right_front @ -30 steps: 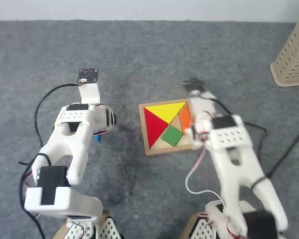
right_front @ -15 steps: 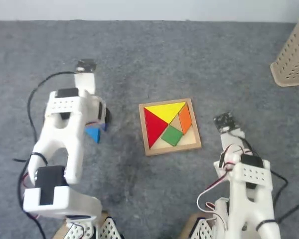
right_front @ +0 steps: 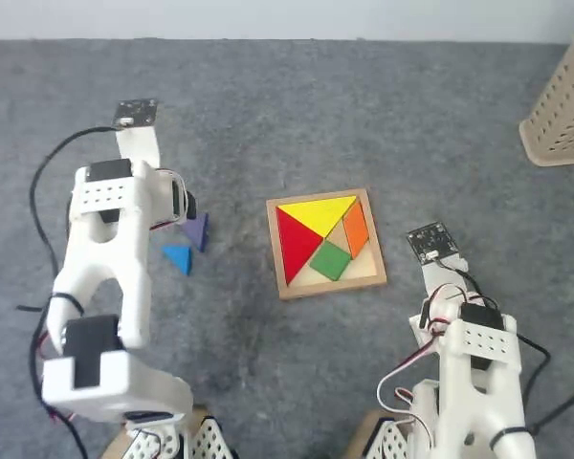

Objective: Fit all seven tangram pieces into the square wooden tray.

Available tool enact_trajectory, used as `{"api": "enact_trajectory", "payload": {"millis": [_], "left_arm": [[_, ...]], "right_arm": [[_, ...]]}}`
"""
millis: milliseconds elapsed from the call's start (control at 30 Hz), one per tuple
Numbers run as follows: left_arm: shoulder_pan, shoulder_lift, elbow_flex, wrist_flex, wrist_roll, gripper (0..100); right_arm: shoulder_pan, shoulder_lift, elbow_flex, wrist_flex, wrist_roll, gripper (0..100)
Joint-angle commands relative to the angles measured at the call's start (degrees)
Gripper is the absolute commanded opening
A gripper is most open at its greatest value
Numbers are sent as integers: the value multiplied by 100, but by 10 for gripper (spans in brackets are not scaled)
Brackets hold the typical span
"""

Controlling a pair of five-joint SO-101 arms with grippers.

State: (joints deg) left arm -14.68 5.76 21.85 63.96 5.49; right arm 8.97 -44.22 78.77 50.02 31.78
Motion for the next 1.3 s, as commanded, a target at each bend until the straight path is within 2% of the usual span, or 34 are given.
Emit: {"api": "enact_trajectory", "payload": {"millis": [0,100,200,433,600,833,967,1167,1267], "left_arm": [[-62,422,-338,-176,677,210],[-70,791,-382,-88,1143,209],[-53,818,-365,193,1248,208],[-308,378,-57,440,1204,207],[-308,-35,277,158,914,206],[-255,-79,-330,35,905,206],[-18,149,-769,70,686,206],[281,923,-1165,264,774,206],[879,800,-1323,703,193,206]], "right_arm": [[66,-145,0,-84,105,6],[57,-145,0,-84,105,6],[57,-145,0,-84,105,6],[48,-145,0,-84,105,6],[48,-145,0,-84,114,6],[48,-145,0,-84,114,6],[48,-145,0,-84,114,6],[48,-145,0,-84,114,6],[48,-145,0,-84,114,6]]}}
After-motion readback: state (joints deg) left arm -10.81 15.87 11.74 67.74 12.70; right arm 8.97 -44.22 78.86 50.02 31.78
